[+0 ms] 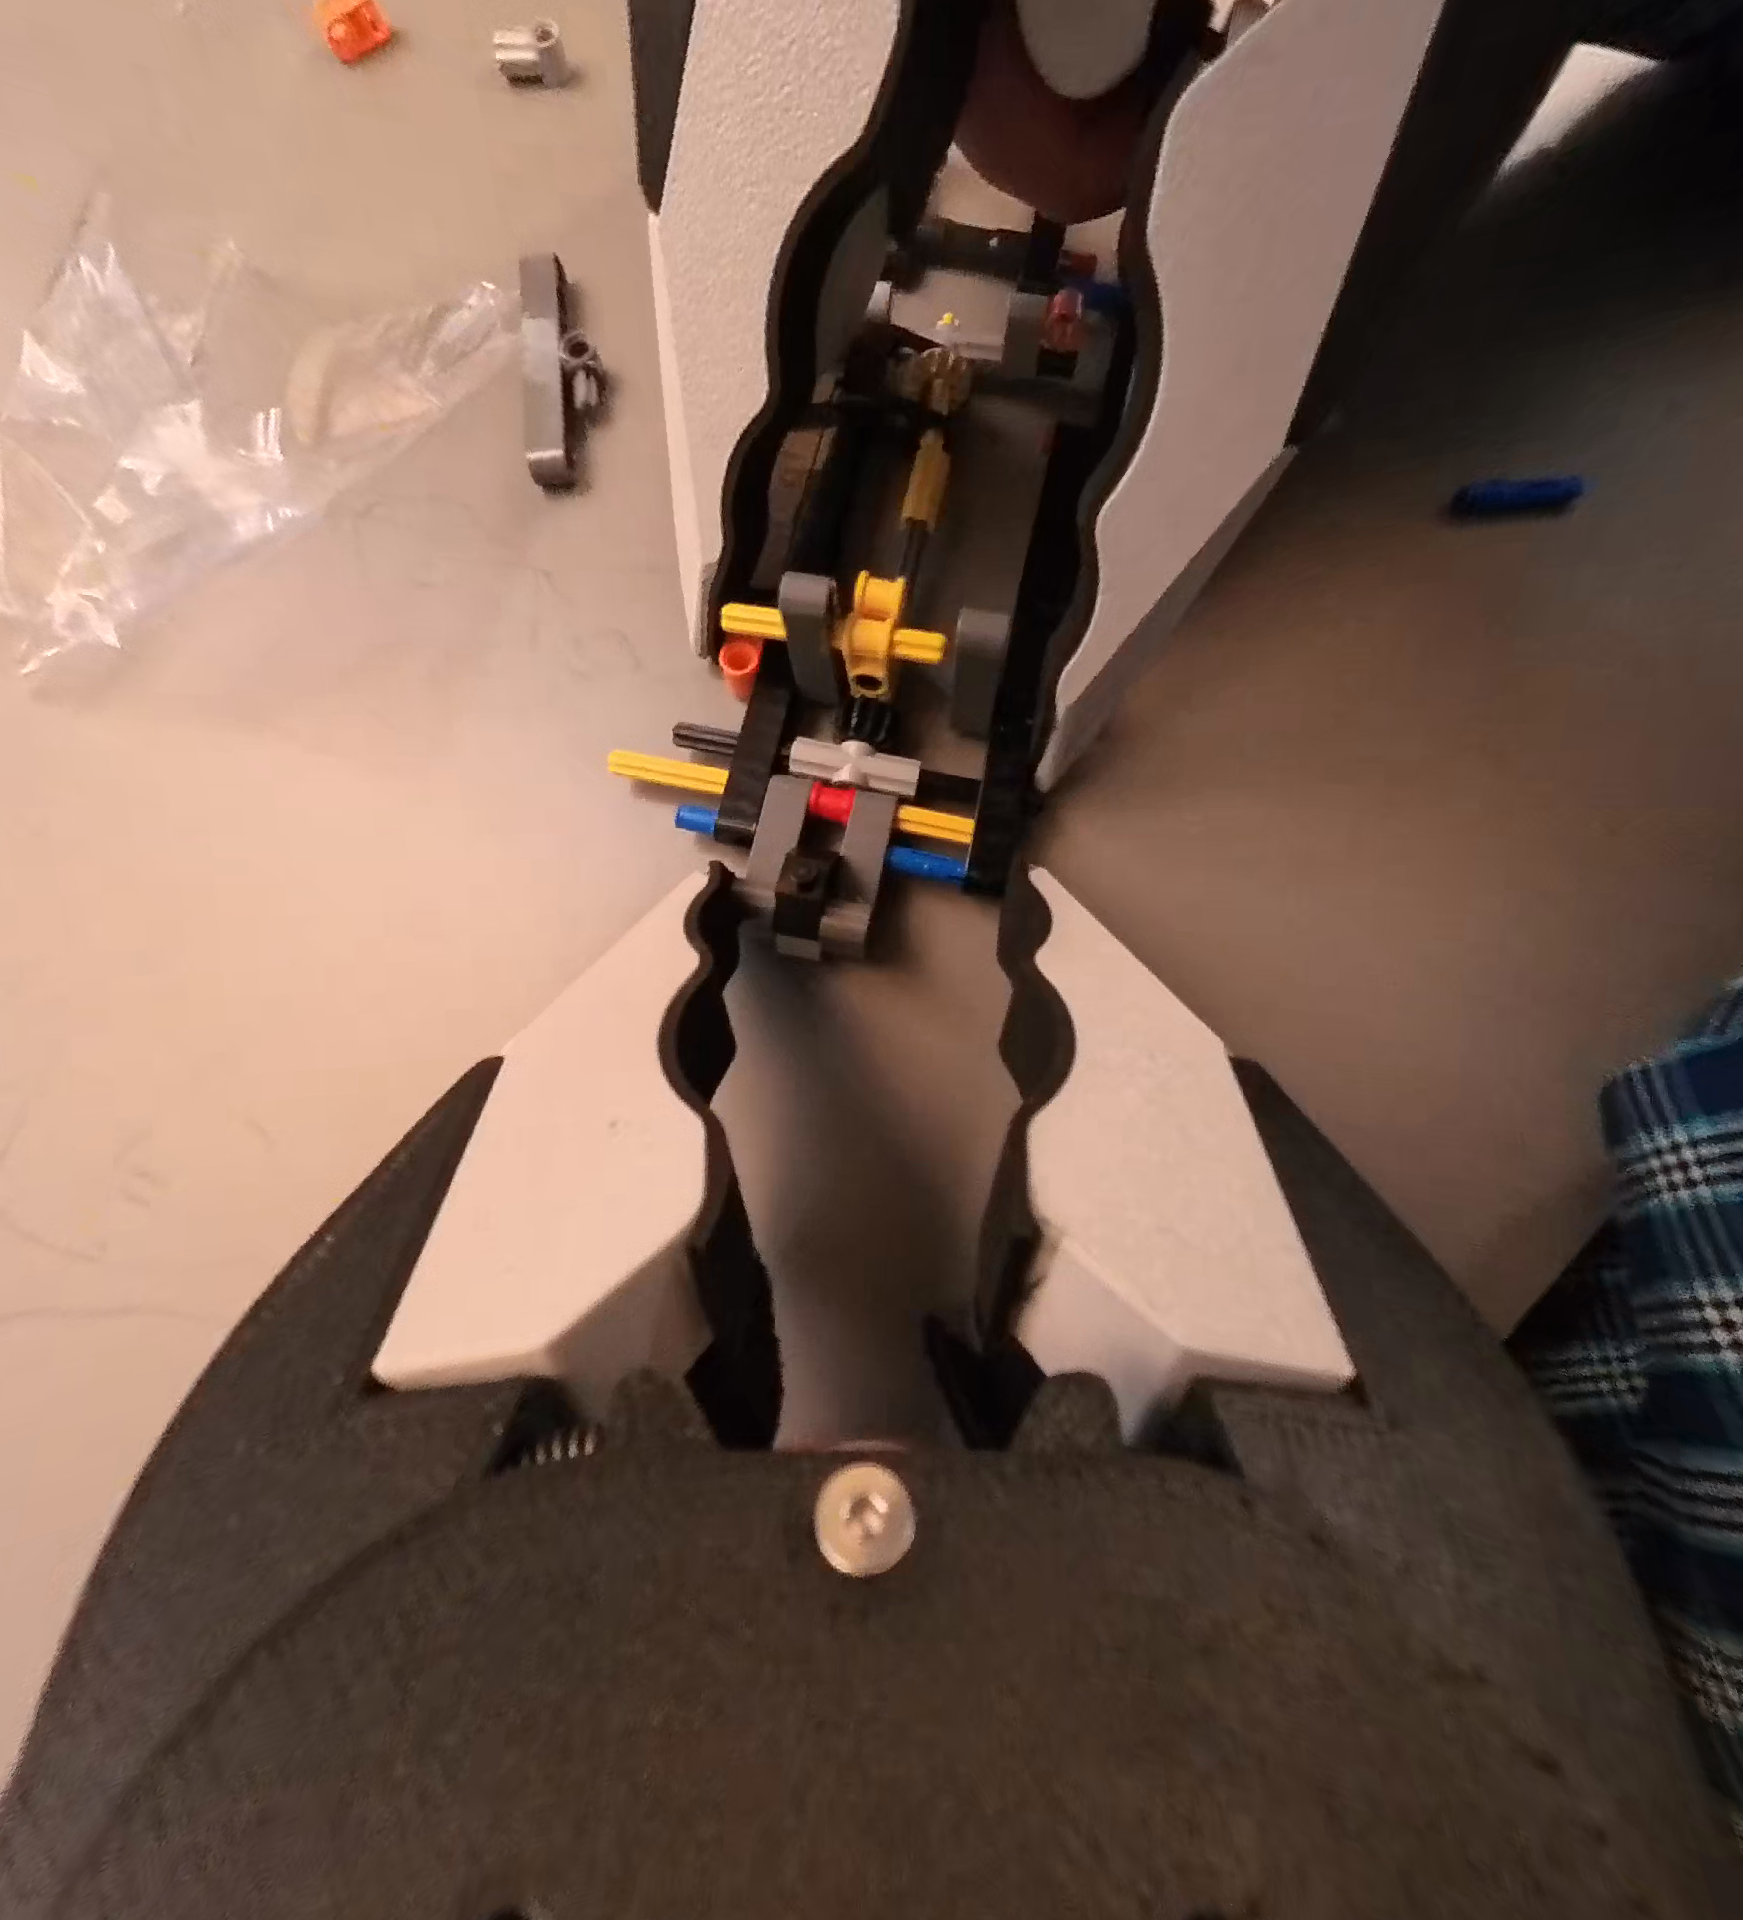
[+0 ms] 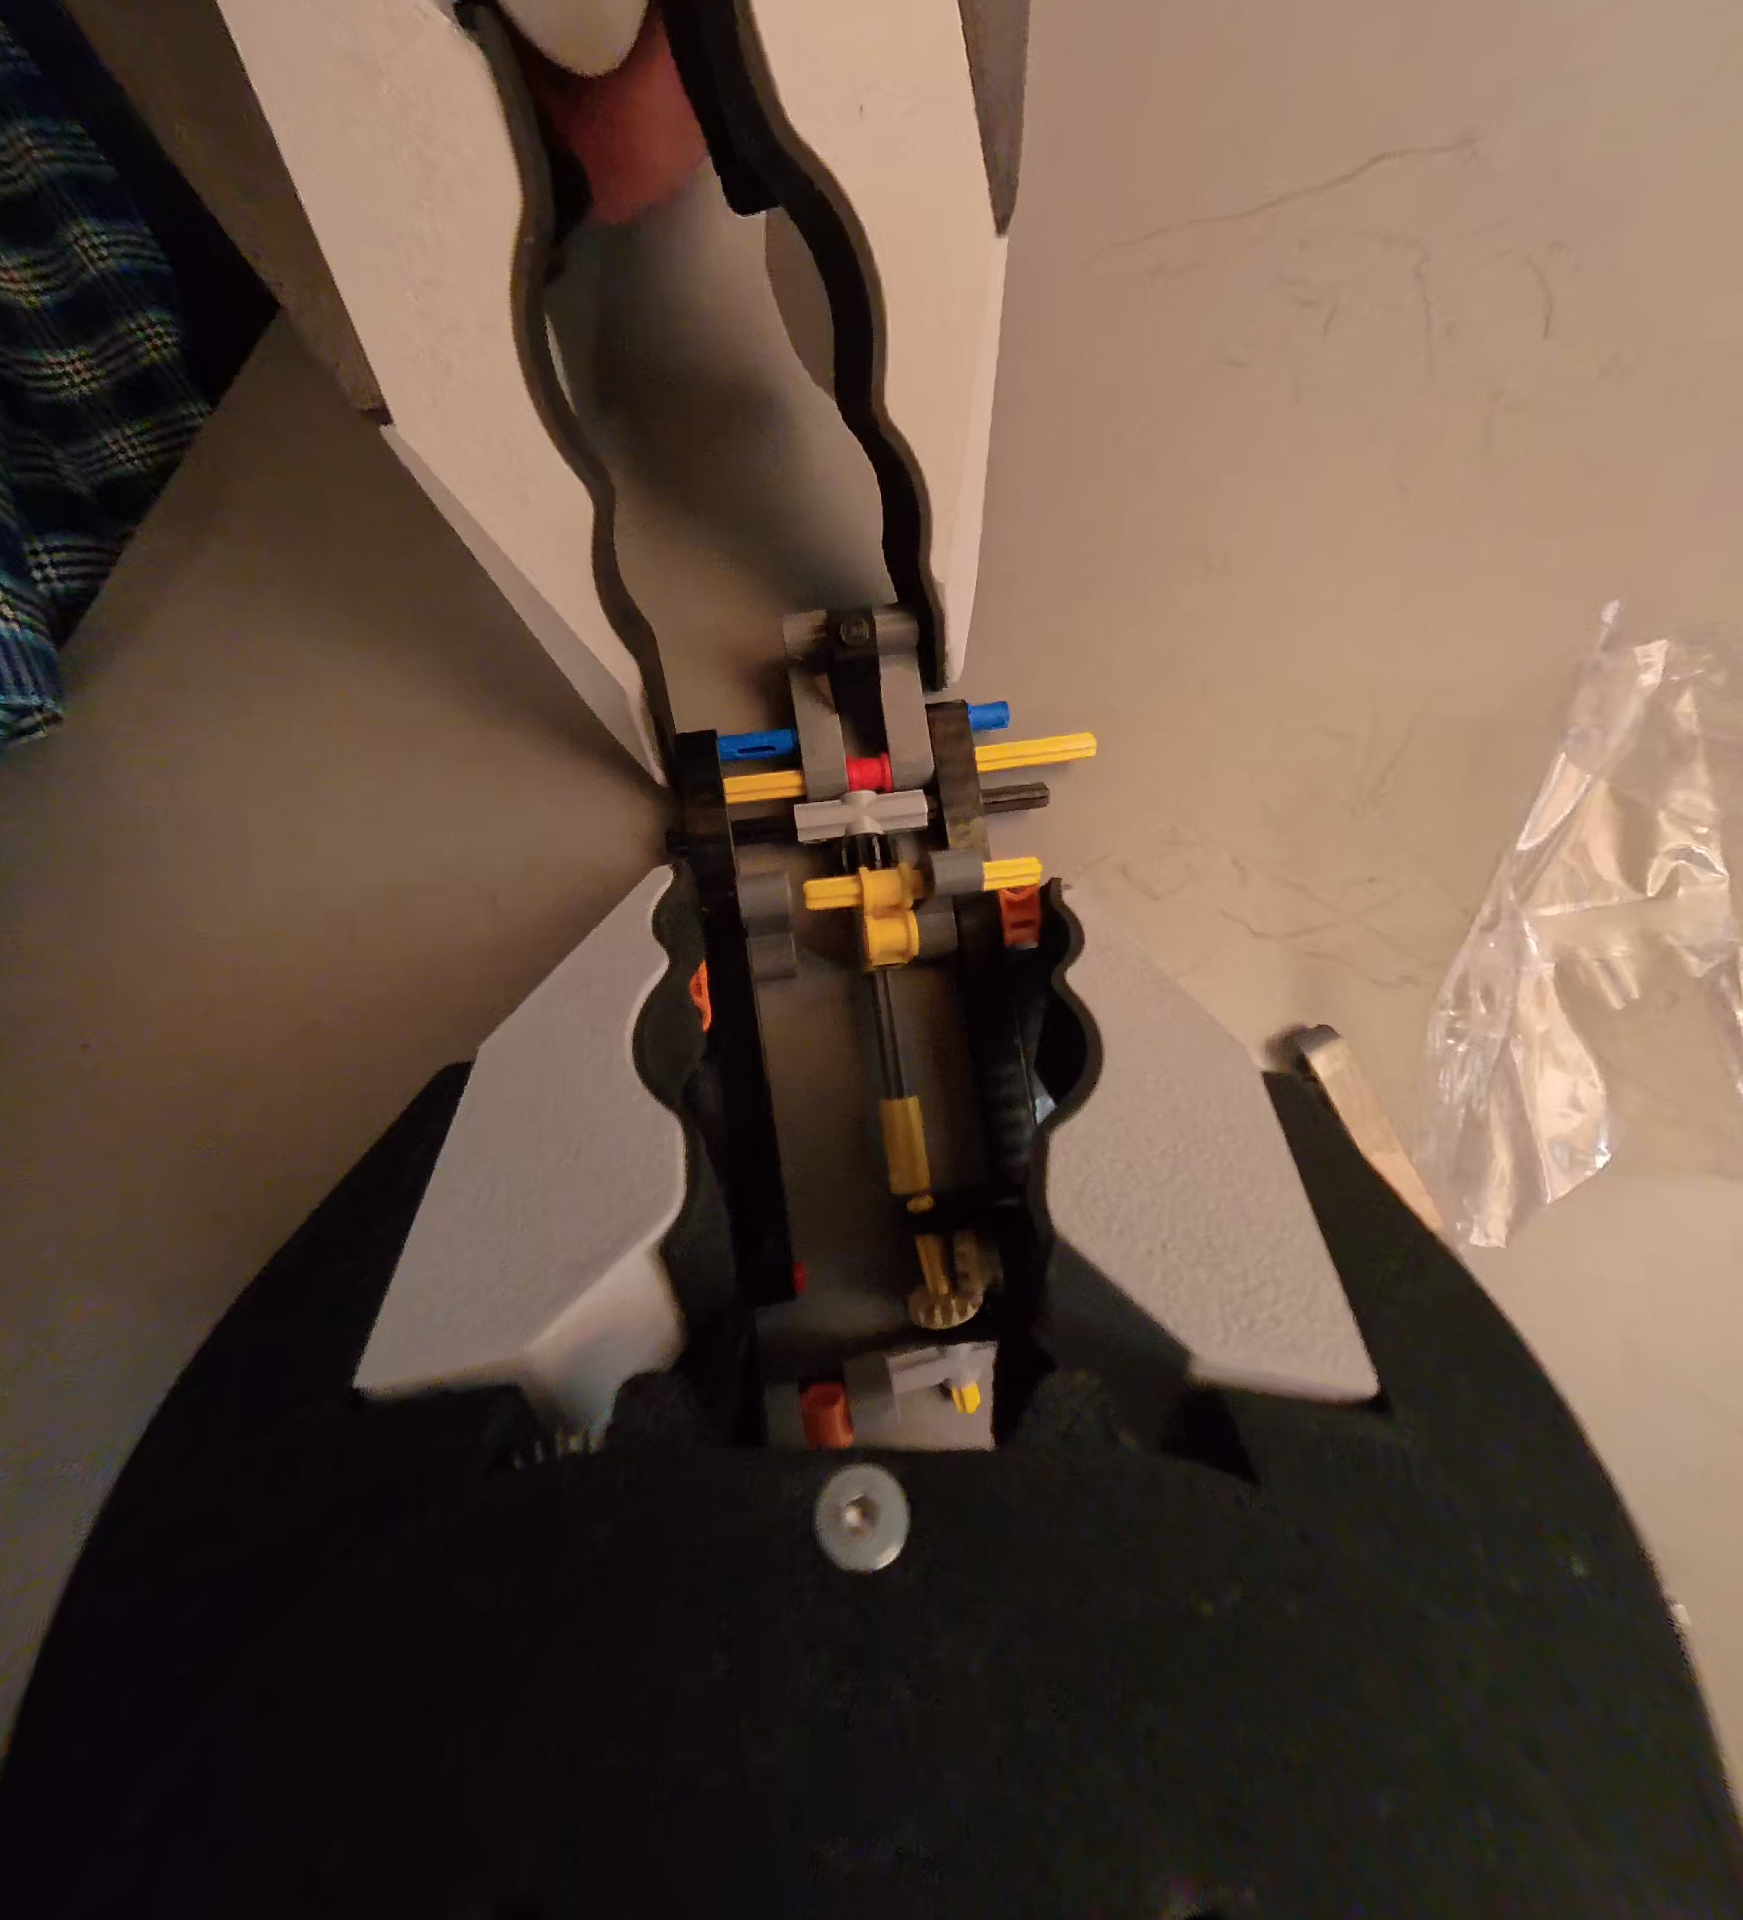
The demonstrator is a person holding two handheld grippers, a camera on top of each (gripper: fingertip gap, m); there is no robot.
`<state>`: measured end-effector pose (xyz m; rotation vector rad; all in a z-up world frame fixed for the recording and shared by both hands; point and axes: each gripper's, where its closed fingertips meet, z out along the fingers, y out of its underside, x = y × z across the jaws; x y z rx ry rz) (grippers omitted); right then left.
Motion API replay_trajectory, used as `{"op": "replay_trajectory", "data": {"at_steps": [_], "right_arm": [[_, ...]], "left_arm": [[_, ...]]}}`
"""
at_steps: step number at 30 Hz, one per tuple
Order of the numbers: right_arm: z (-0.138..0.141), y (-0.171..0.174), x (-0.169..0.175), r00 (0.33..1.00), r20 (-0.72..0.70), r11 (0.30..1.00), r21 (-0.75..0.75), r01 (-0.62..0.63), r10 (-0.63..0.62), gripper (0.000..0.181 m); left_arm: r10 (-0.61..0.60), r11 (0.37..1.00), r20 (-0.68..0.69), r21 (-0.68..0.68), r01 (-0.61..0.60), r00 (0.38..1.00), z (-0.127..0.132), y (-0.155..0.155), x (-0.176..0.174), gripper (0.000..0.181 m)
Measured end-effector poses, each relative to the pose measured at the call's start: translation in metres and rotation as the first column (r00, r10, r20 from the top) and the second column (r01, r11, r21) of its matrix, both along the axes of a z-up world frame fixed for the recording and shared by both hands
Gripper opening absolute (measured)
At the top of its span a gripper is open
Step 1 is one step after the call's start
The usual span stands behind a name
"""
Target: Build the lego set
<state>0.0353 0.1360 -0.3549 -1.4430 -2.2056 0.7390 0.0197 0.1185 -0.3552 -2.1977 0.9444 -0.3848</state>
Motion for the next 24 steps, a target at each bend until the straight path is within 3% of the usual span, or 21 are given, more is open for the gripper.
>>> {"op": "replay_trajectory", "data": {"at_steps": [18, 24], "right_arm": [[0.01, 0.0, 0.003, 0.999, -0.025, 0.999, -0.024, -0.037, 0.037, 0.075], [0.005, 0.002, 0.009, 0.998, 0.015, 0.998, 0.01, -0.058, 0.058, 0.061]], "left_arm": [[0.053, 0.999, 0.026, 0.002, -0.053, 0.998, 0.001, -0.002, 0.002, 0.051], [0.055, 0.998, 0.027, 0.001, -0.055, 0.998, 0.001, -0.002, 0.002, 0.051]]}}
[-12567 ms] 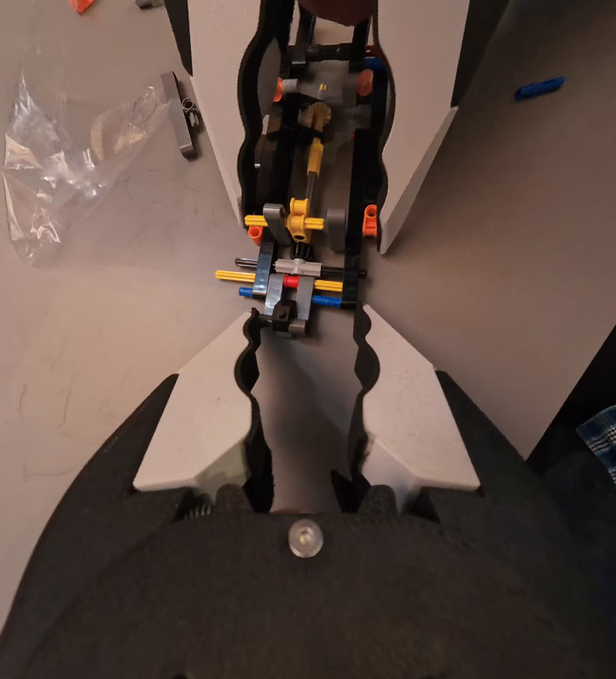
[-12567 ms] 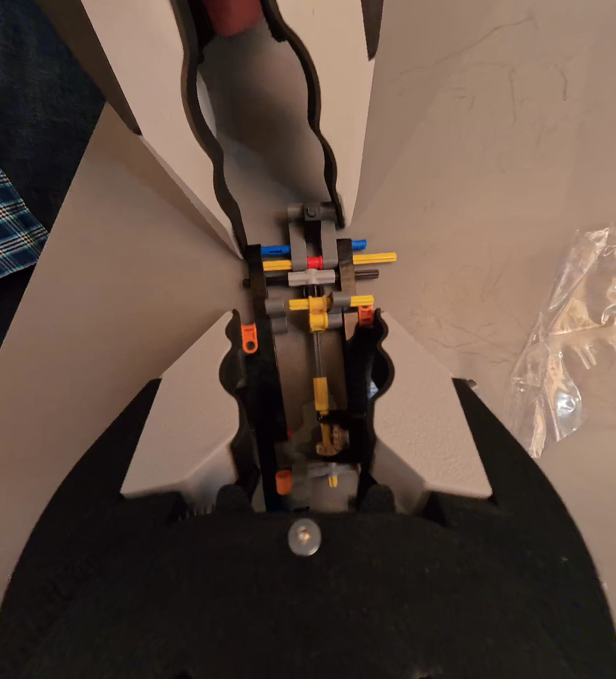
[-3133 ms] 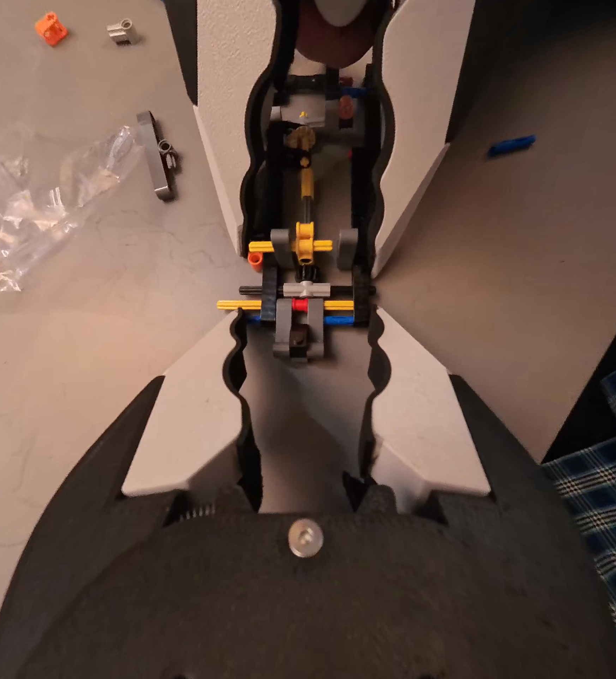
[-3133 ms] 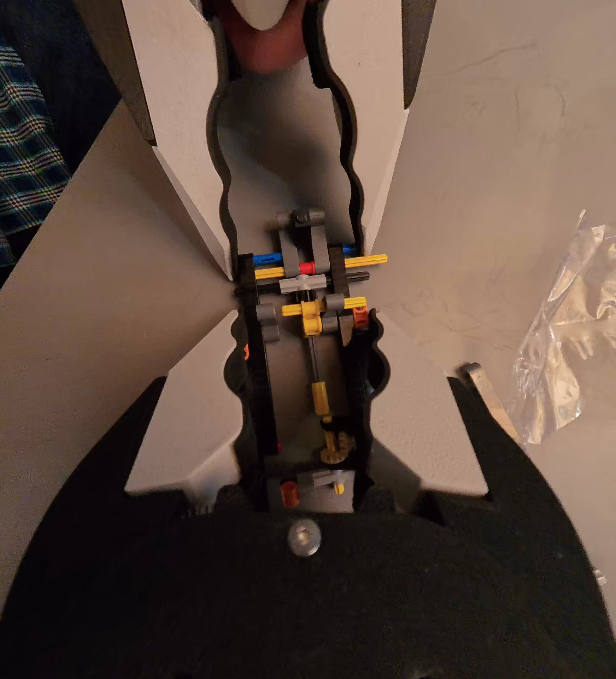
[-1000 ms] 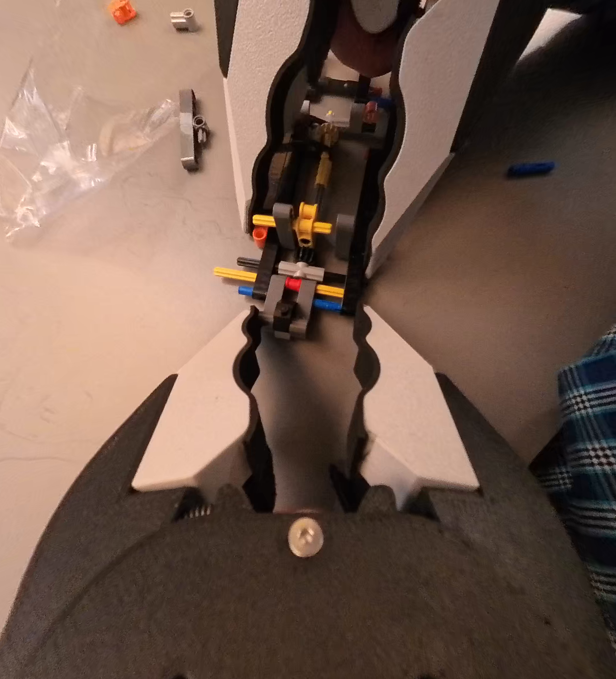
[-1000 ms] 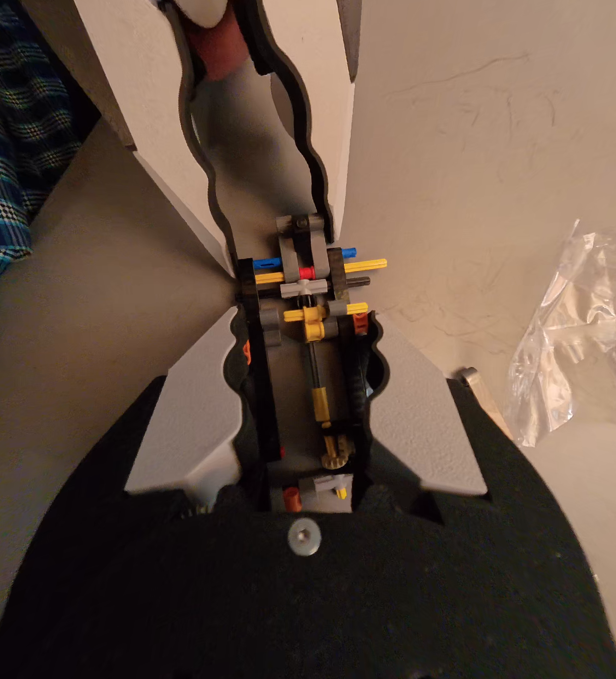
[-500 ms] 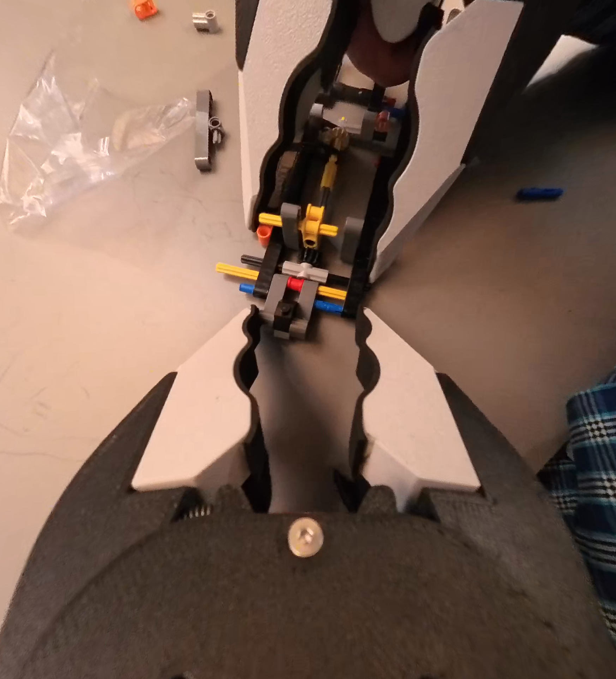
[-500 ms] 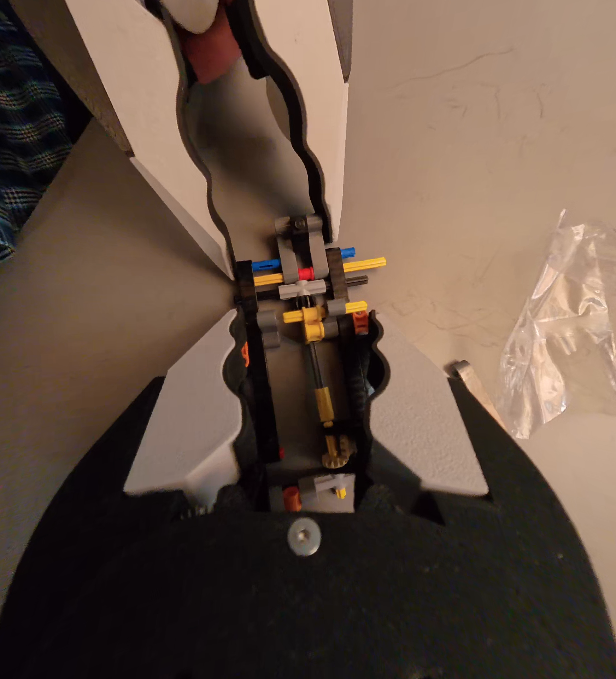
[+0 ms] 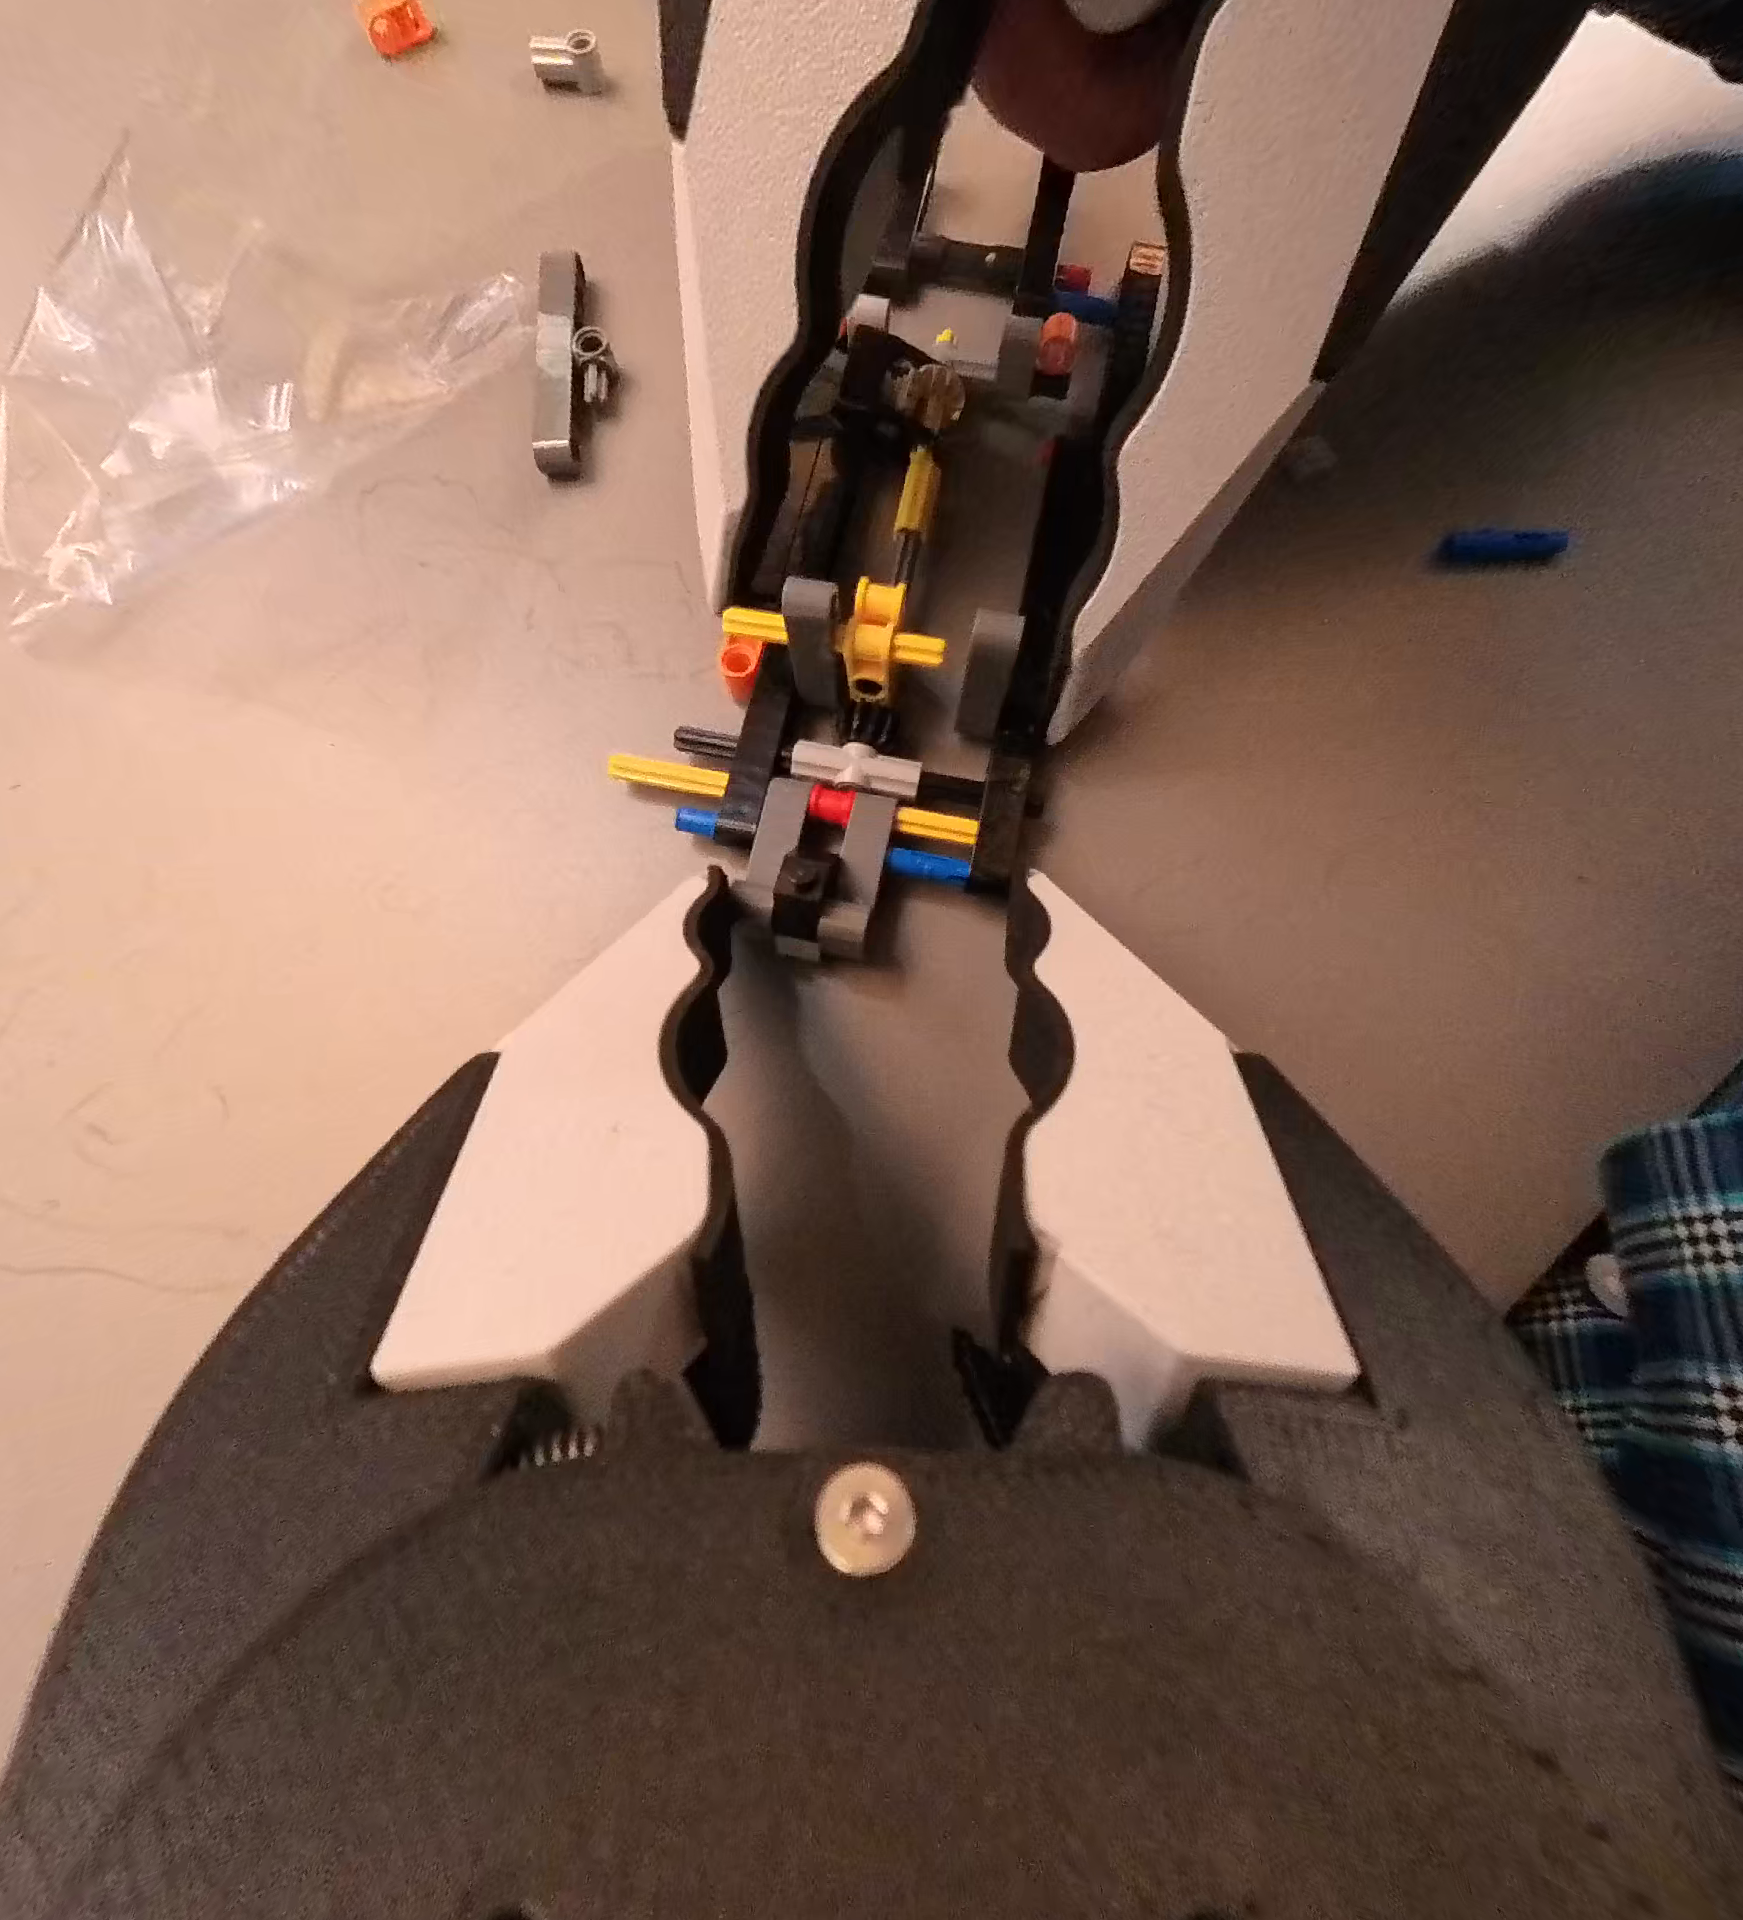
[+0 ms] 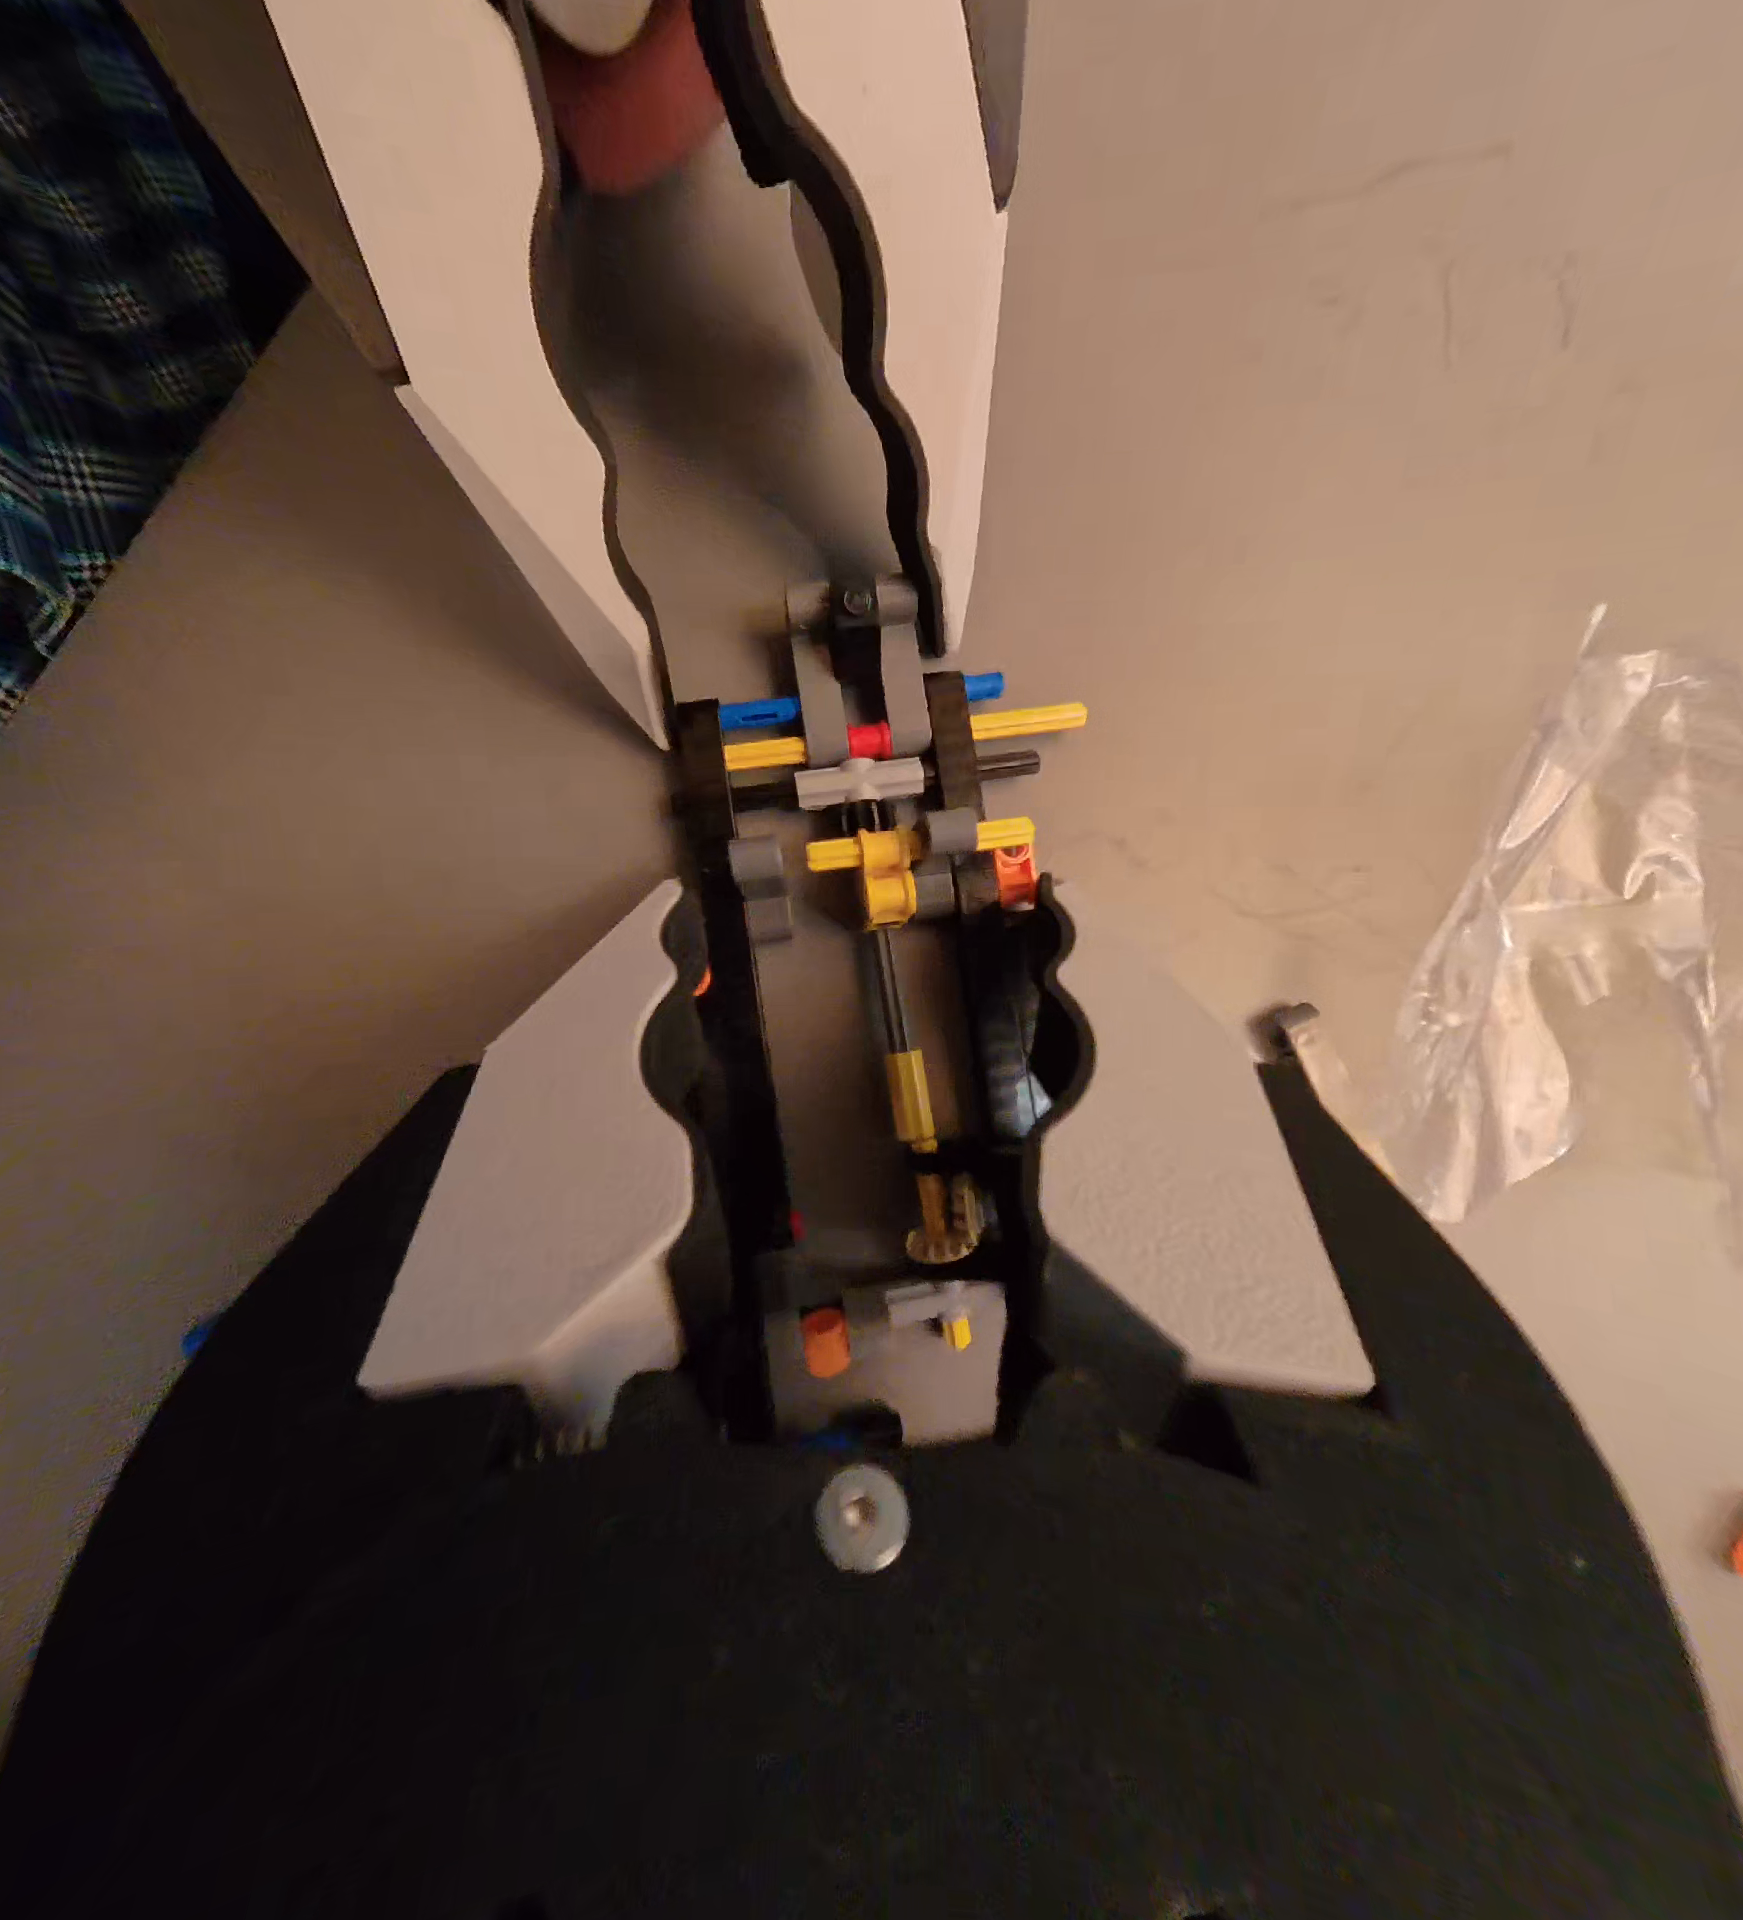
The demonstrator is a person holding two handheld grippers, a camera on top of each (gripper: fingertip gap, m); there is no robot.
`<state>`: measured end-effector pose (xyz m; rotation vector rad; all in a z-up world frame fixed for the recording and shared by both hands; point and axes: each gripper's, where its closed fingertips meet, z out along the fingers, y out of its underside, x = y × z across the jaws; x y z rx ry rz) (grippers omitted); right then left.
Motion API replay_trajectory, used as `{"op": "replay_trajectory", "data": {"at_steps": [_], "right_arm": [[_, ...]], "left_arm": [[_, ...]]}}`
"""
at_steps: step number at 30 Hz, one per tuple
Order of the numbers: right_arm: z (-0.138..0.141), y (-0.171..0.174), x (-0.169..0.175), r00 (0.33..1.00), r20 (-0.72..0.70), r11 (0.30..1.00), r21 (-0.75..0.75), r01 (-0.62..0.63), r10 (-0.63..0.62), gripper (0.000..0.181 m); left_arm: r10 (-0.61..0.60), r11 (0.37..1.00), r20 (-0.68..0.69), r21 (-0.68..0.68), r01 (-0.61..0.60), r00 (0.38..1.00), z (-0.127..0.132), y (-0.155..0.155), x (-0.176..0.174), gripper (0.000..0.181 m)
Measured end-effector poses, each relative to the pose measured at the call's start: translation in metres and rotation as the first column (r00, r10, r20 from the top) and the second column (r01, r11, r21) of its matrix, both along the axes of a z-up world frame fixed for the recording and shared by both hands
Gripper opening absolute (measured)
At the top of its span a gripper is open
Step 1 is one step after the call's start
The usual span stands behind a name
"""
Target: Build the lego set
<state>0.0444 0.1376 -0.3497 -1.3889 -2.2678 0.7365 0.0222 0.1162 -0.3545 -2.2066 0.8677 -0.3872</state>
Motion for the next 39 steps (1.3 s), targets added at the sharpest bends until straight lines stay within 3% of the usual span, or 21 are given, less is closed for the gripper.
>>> {"op": "replay_trajectory", "data": {"at_steps": [25, 30, 33, 39], "right_arm": [[0.0004, 0.0024, -0.0005, 1.0, -0.022, 1.0, 0.006, 0.017, -0.016, 0.047], [0.0006, 0.0034, -0.0015, 1.0, -0.016, 1.0, -0.007, 0.025, -0.025, 0.051], [0.0019, 0.0045, -0.0021, 0.999, -0.004, 0.999, -0.028, 0.038, -0.038, 0.065], [0.0009, 0.0075, 0.0022, 0.998, 0.055, 0.997, -0.07, 0.044, -0.04, 0.065]], "left_arm": [[-0.025, 1.0, -0.004, 0.005, 0.025, 1.0, 0.0005, 0.004, -0.0022, 0.042], [-0.043, 0.999, -0.005, 0.008, 0.043, 0.999, 0.0005, 0.0037, -0.0023, 0.042], [-0.055, 0.998, -0.004, 0.006, 0.055, 0.998, 0.0005, 0.0035, -0.0024, 0.042], [-0.07, 0.997, 0.012, -0.005, 0.071, 0.997, 0.001, 0.004, -0.0011, 0.042]]}}
